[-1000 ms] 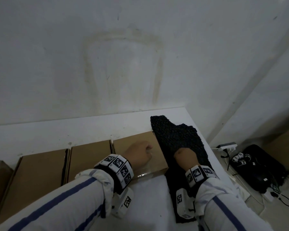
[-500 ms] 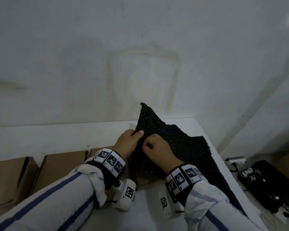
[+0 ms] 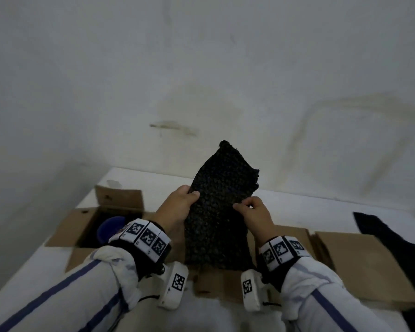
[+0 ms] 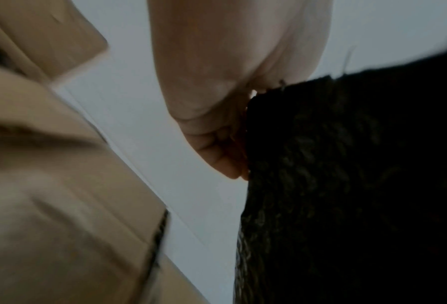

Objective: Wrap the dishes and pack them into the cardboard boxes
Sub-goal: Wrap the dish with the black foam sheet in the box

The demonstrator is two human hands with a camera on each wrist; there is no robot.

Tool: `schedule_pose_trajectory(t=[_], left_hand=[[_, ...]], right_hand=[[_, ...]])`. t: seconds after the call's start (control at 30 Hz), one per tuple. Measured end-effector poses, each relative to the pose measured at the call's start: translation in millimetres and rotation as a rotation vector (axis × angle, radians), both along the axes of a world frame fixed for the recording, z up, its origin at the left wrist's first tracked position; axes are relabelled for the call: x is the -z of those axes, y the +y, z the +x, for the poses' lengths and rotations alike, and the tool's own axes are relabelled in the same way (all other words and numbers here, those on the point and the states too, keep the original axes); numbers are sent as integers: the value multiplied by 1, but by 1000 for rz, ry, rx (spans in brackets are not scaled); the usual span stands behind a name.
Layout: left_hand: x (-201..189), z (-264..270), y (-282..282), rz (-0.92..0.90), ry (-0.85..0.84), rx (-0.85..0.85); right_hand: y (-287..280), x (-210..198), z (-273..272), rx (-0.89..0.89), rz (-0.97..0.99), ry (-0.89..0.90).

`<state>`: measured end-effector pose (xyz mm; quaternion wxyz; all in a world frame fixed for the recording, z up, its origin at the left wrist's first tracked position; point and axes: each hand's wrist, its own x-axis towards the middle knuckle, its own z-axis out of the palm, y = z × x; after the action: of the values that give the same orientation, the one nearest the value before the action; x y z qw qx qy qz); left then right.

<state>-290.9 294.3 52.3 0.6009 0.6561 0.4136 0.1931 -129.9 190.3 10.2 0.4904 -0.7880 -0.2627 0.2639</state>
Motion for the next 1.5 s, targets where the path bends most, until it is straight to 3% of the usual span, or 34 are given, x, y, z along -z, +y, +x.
schedule_pose_trajectory(t=[0.1,0.2,0.27,0.4,0.47,0.53,0.67,0.77,0.83,0.93,1.0,1.1,1.17,1.2,1.3,1.37,1.43,1.5], left_hand=[[-1,-59,34,-129,-132,-59],[2,-92,51,-281,-241,-119],[5,-112,63,-358,-274,-165],[8,-137,81,-443,-322,-166],[7,-146,85,-441,-341,-163],[8,-154,94,-343,-297,-232],[22,-171,120,165,37,-226],[29,-177,127,477,59,-242],[29,-176,128,539,110,-153],[31,-175,134,306,115,-155],[33,-177,135,272,166,-140],[38,-184,133,570,459,-30],[42,-185,133,771,551,44],[43,-186,135,742,520,90],[35,-191,127,251,193,229],[29,-194,123,47,7,297],[27,-195,124,64,2,380],[29,-195,129,248,103,291]], right_hand=[[37,-9,-48,-75,28,196],[62,-8,-80,-197,1,194],[79,0,-107,-323,-35,76],[107,5,-151,-659,-91,-356],[118,7,-164,-680,-176,-487],[126,3,-167,-654,-318,-673],[135,-11,-168,-674,-400,-764],[139,-25,-175,-649,-380,-857],[140,-33,-181,-671,-331,-837],[144,-40,-192,-813,-365,-679],[147,-36,-197,-862,-392,-587],[151,-25,-201,-869,-394,-526],[155,-21,-203,-839,-362,-507],[158,-20,-205,-809,-337,-488],[168,-20,-205,-666,-194,-347],[171,-22,-207,-560,-83,-255],[174,-26,-210,-502,-21,-199],[177,-28,-214,-528,48,-120]])
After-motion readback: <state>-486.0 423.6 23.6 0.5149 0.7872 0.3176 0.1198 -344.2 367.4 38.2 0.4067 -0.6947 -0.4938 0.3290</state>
